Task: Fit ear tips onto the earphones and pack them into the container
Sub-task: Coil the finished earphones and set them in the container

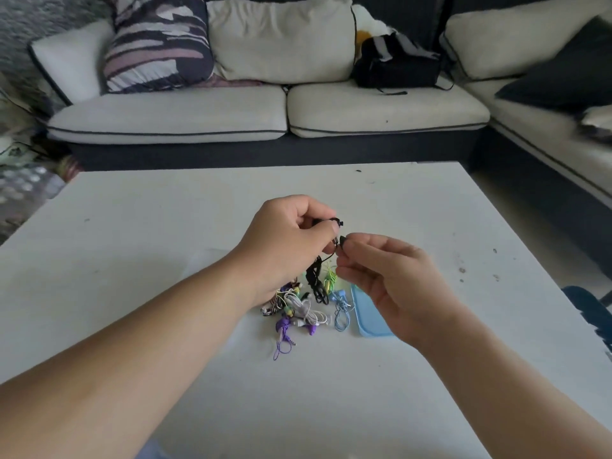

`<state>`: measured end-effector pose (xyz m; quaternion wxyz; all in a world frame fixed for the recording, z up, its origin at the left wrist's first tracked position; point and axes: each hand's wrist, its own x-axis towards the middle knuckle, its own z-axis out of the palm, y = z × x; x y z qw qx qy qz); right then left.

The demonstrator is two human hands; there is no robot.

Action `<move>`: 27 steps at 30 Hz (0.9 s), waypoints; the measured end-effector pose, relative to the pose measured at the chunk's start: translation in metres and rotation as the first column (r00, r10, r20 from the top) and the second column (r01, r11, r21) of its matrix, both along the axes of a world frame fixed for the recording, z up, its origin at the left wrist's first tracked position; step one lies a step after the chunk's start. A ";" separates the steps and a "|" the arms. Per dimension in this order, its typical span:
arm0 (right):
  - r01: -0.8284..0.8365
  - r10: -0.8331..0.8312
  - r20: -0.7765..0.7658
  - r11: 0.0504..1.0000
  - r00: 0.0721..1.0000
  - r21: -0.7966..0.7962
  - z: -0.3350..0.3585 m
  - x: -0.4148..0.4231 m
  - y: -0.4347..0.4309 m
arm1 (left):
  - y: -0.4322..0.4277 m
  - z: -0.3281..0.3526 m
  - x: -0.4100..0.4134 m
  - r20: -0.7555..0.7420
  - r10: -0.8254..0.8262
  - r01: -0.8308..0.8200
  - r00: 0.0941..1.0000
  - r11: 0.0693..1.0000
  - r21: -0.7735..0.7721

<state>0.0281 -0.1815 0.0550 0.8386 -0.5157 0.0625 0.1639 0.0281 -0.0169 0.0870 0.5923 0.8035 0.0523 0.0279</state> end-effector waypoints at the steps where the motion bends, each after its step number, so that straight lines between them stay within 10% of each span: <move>1: -0.005 0.005 -0.007 0.999 1.000 0.038 0.001 -0.001 0.001 | 0.000 0.001 0.000 0.013 -0.009 0.009 1.000 1.000 0.000; 9: -0.024 0.024 0.001 0.972 1.000 0.234 -0.004 0.014 0.004 | 0.006 -0.006 0.007 0.064 -0.069 0.062 0.996 0.993 0.103; 27: -0.078 0.072 0.103 0.996 0.992 0.047 -0.016 0.034 0.003 | 0.010 -0.020 0.016 0.091 -0.057 0.047 0.994 0.993 0.108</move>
